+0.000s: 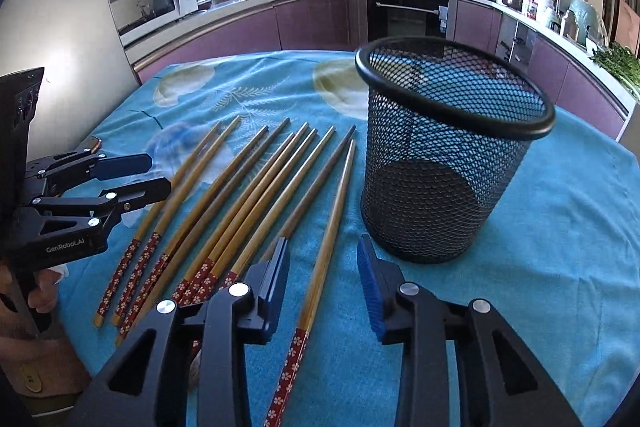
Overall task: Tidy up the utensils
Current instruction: 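Close the left gripper on one bamboo chopstick while the right gripper grasps another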
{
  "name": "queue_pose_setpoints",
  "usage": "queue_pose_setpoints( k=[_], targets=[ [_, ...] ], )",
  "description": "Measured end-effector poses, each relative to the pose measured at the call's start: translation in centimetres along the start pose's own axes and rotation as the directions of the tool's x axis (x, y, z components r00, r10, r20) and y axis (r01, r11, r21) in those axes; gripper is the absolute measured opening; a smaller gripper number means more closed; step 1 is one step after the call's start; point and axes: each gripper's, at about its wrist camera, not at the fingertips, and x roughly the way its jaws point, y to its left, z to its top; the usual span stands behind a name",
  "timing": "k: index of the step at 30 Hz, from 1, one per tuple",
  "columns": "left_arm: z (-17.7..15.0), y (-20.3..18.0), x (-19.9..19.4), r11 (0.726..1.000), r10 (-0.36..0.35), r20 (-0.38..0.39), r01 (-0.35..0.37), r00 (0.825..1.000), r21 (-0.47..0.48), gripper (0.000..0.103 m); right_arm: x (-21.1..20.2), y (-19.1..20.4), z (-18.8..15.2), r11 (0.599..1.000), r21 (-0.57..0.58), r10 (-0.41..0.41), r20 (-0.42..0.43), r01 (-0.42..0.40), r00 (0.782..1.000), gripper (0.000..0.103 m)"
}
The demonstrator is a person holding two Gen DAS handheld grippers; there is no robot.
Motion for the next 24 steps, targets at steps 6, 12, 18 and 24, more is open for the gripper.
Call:
queue_pose_setpoints(
  k=[6,12,18,24],
  targets=[
    [0.3,0.2,1.0,0.999,-0.043,-0.032,0.042,0.999,-0.019,0.031,0.8,-0.1,0.3,1.000,0.009,-0.005,-0.008,0.005,1.000,0.030],
    [0.4,1.1,1.1,0.992,-0.110,-0.050,0.106,0.993,-0.073,0.024,0.8,-1.1,0.4,0.998,0.062,0.022,-0.010,-0.022,1.000,0.015],
    [0.1,1.8,1.2,0.990,-0.120,-0.069,0.113,0.990,-0.089,0.023,1.0,-1.0,0.6,0.998,0.056,0.009,-0.013,-0.009,1.000,0.014],
    [0.5,1.2,1.5,0.995,-0.075,-0.074,0.070,0.994,-0.070,0.018,1.5,-0.4,1.0,0.999,0.051,-0.009,-0.008,0.009,1.000,0.016]
  ],
)
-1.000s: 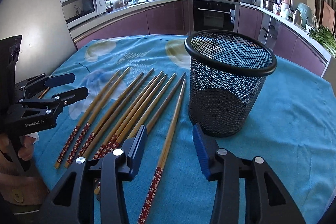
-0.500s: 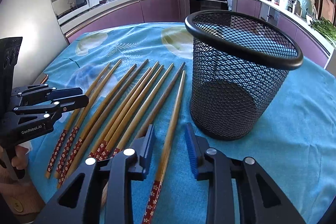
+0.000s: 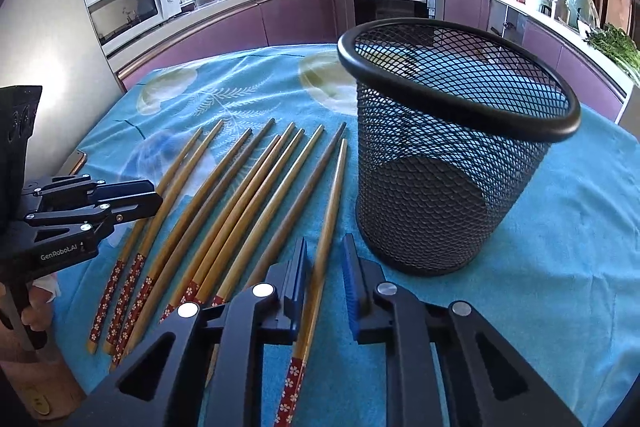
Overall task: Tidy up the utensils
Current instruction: 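Close the left gripper on one bamboo chopstick while the right gripper grasps another, then lift both held chopsticks upright and lower them into the black mesh cup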
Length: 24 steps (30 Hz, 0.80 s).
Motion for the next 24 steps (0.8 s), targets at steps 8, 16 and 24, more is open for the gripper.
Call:
queue_pose_setpoints(
  k=[8,16,24],
  targets=[
    [-0.2,0.5,-0.5,0.996,0.053,0.023,-0.051,0.998,-0.073,0.008,-0.9,-1.0,-0.4,0.997,0.049,0.057,0.014,-0.057,0.998,0.006],
    [0.1,1.1,-3.7,0.997,-0.015,0.084,0.021,0.996,-0.070,0.007,-4.3,-0.9,0.0,0.987,0.021,0.157,0.085,-0.159,0.984,0.006],
    [1.6,-0.4,-9.0,0.988,-0.146,0.203,0.152,0.968,-0.018,0.007,-8.4,-1.4,1.1,0.974,0.006,0.222,0.187,-0.227,0.957,0.006]
  ],
)
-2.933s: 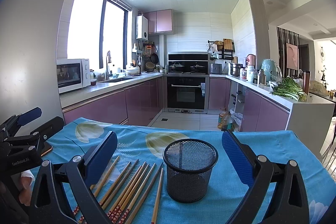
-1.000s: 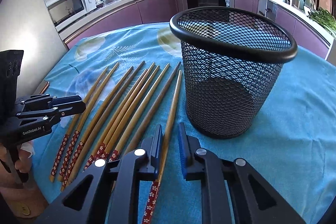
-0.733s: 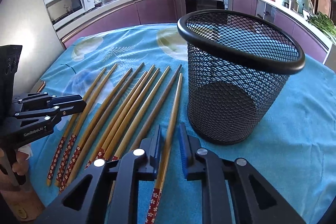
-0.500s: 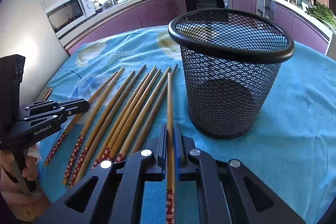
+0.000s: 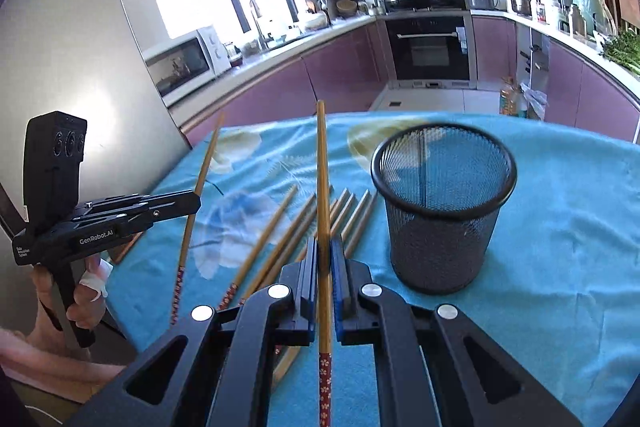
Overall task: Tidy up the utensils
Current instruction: 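Lift both held chopsticks upright and lower them into the black mesh cup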
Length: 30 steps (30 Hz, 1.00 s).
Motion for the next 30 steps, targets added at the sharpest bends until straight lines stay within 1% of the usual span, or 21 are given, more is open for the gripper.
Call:
queue_pose_setpoints(
  k=[4,7,11,13,17,20,25,28,30],
  targets=[
    [0.9,-1.0,-2.4,0.999,-0.047,0.052,0.047,0.998,0.014,0.007,-1.4,0.4,0.6,1.000,-0.008,0.017,0.046,-0.016,0.999,0.006],
    [1.6,-1.6,-4.2,0.996,-0.087,0.092,0.085,0.992,0.022,0.007,-2.3,0.6,1.3,1.000,-0.017,0.024,0.080,-0.023,0.996,0.006],
    [3.3,-2.3,-5.2,0.992,-0.125,0.151,0.121,0.981,0.035,0.007,-3.5,0.5,2.6,0.999,-0.024,0.040,0.130,-0.037,0.991,0.006],
    [4.4,-2.9,-5.5,0.988,-0.156,0.180,0.150,0.971,0.044,0.007,-4.3,0.3,3.5,0.999,-0.033,0.039,0.161,-0.034,0.986,0.006],
    [6.5,-4.6,-5.3,0.980,-0.195,0.224,0.183,0.955,0.073,0.007,-5.7,-0.4,5.2,0.999,-0.040,0.036,0.209,-0.028,0.977,0.006],
    [8.1,-6.3,-4.9,0.973,-0.225,0.249,0.206,0.942,0.101,0.007,-7.0,-1.0,6.6,0.999,-0.051,0.018,0.249,-0.005,0.968,0.006],
    [10.4,-8.5,-3.5,0.963,-0.263,0.270,0.238,0.926,0.124,0.007,-8.0,-1.7,8.5,0.998,-0.056,-0.016,0.291,0.034,0.957,0.006],
    [11.5,-9.7,-2.4,0.960,-0.275,0.286,0.246,0.918,0.134,0.007,-8.0,-2.5,8.9,0.997,-0.052,-0.041,0.314,0.061,0.948,0.006],
    [12.1,-10.4,-1.5,0.958,-0.282,0.286,0.253,0.916,0.137,0.007,-7.8,-3.2,9.2,0.996,-0.047,-0.058,0.317,0.077,0.947,0.006]
  ],
)
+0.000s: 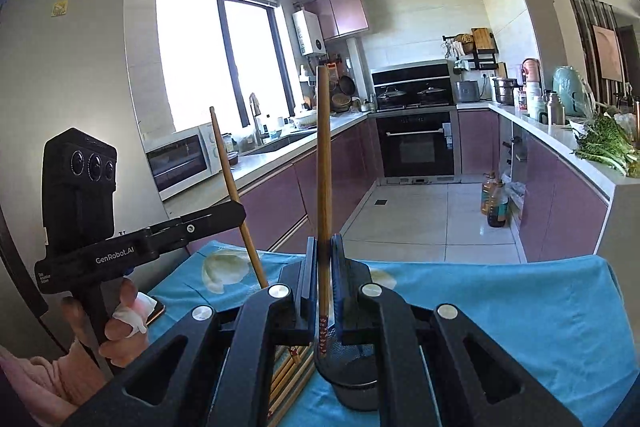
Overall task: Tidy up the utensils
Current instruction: 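Lift both held chopsticks upright and lower them into the black mesh cup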
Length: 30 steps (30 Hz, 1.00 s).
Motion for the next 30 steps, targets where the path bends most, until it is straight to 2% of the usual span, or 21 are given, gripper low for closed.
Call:
queue_pose_setpoints(
  k=[4,9,18,22,27,30],
  targets=[
    [-0.6,-0.4,2.6,1.000,0.015,-0.019,-0.015,1.000,0.003,0.007,1.1,-0.7,-0.7,0.999,-0.022,-0.045,-0.026,0.045,0.999,0.006],
    [-2.9,0.0,6.0,0.999,0.035,-0.109,-0.034,0.993,0.010,0.007,3.2,-1.1,-2.2,0.998,-0.041,-0.061,-0.118,0.056,0.991,0.006],
    [-6.8,1.1,9.7,0.997,0.068,-0.226,-0.060,0.972,0.046,0.007,6.6,-1.3,-4.5,0.997,-0.061,-0.064,-0.292,0.048,0.954,0.006],
    [-6.5,2.3,10.5,0.997,0.067,-0.241,-0.058,0.968,0.045,0.008,7.8,-1.7,-4.6,0.997,-0.044,-0.069,-0.314,0.058,0.947,0.006],
    [-6.2,2.5,10.9,0.996,0.077,-0.257,-0.065,0.963,0.055,0.008,8.7,-2.2,-4.5,0.997,-0.017,-0.072,-0.310,0.070,0.948,0.007],
    [-6.1,2.4,10.7,0.996,0.082,-0.252,-0.071,0.964,0.053,0.017,9.0,-2.4,-4.4,0.996,0.000,-0.083,-0.299,0.087,0.951,0.010]
  ],
)
